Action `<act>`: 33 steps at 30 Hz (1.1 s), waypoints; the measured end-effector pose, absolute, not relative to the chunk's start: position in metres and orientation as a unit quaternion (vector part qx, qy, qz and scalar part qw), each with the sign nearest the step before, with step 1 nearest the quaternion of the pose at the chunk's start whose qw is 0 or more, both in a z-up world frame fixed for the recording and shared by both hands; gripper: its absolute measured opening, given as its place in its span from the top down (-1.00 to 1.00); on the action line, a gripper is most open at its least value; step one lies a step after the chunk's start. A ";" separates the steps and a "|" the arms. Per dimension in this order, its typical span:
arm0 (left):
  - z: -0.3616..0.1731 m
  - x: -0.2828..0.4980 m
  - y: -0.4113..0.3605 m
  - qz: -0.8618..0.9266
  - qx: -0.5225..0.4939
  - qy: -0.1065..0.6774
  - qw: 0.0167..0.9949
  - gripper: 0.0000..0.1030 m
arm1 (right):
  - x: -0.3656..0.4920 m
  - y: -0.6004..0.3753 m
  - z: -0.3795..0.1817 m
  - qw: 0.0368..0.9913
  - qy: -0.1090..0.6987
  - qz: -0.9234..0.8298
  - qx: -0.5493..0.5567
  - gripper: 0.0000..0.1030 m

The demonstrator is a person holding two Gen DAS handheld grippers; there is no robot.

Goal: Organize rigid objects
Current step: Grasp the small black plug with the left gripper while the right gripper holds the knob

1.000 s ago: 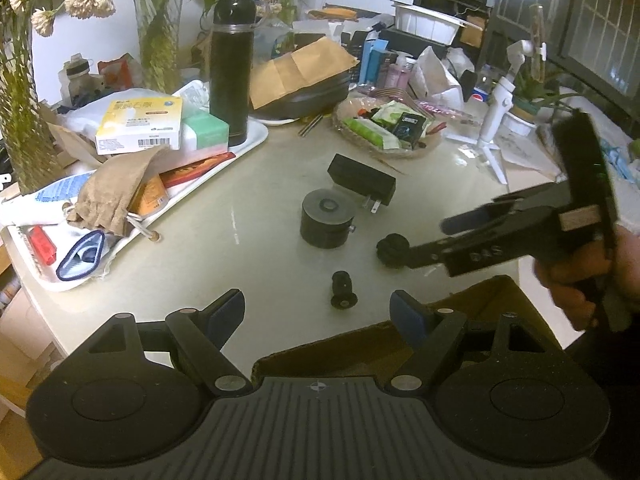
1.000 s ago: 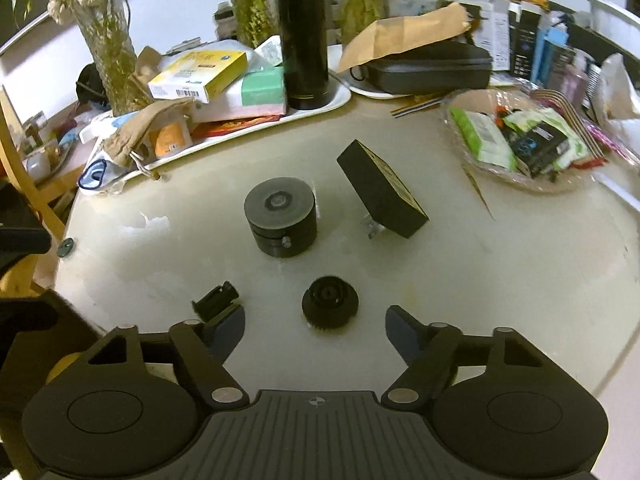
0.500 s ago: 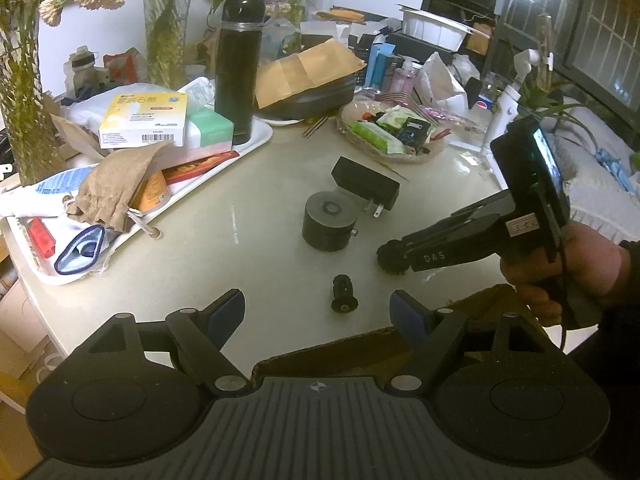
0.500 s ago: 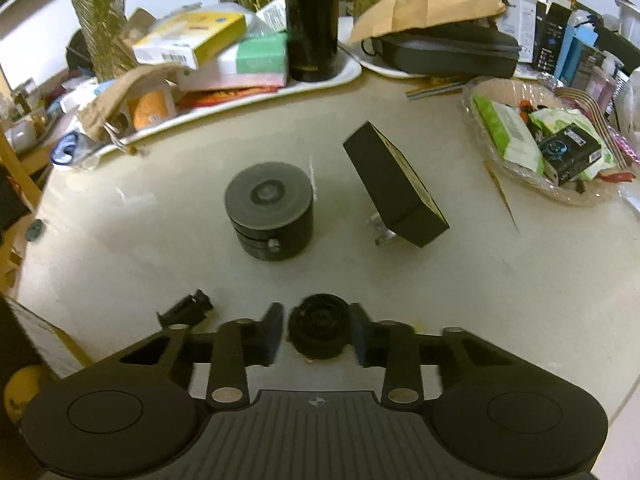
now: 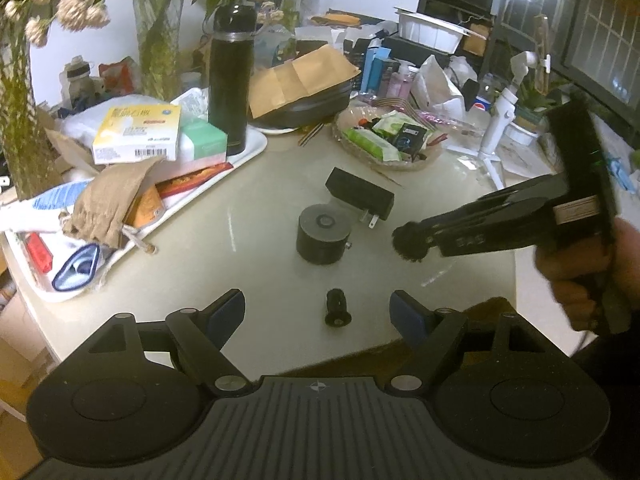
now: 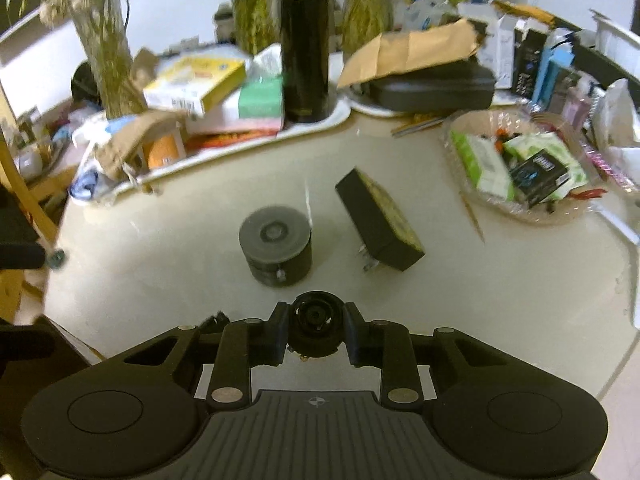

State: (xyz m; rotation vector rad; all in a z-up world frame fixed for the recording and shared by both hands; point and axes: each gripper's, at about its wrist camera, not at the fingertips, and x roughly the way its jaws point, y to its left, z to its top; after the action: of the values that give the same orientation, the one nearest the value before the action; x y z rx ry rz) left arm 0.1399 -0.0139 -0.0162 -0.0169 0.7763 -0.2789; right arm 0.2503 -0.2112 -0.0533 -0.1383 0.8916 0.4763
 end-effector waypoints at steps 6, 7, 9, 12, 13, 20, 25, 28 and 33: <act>-0.013 0.149 -0.022 -0.135 0.003 0.381 0.915 -0.54 | 0.233 -0.226 -0.031 0.886 0.406 0.218 -0.053 0.40; -0.012 0.150 -0.024 -0.135 0.006 0.382 0.914 -0.54 | 0.229 -0.228 -0.029 0.887 0.403 0.217 -0.052 0.40; -0.014 0.154 -0.027 -0.136 0.011 0.388 0.911 -0.54 | 0.222 -0.232 -0.026 0.890 0.399 0.217 -0.049 0.40; -0.019 0.159 -0.030 -0.132 0.014 0.401 0.907 -0.54 | 0.214 -0.237 -0.022 0.891 0.397 0.217 -0.038 0.40; -0.021 0.159 -0.031 -0.133 0.014 0.402 0.906 -0.54 | 0.211 -0.239 -0.021 0.891 0.397 0.218 -0.033 0.40; -0.034 0.166 -0.042 -0.137 0.035 0.415 0.899 -0.42 | 0.195 -0.254 -0.014 0.888 0.400 0.225 0.010 0.40; -0.043 0.181 -0.051 -0.136 0.044 0.436 0.889 -0.19 | 0.184 -0.261 -0.014 0.889 0.399 0.225 0.018 0.40; -0.050 0.191 -0.054 -0.137 0.040 0.454 0.880 -0.07 | 0.180 -0.266 -0.020 0.887 0.405 0.221 0.024 0.40; -0.065 0.210 -0.056 -0.131 0.025 0.487 0.863 0.05 | 0.173 -0.275 -0.031 0.883 0.415 0.218 0.033 0.40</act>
State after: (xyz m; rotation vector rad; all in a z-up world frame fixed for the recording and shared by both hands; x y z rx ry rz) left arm 0.2100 -0.0562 -0.0649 0.0532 1.0219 -0.2745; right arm 0.1732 -0.2753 -0.0309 0.0685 0.8630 0.4541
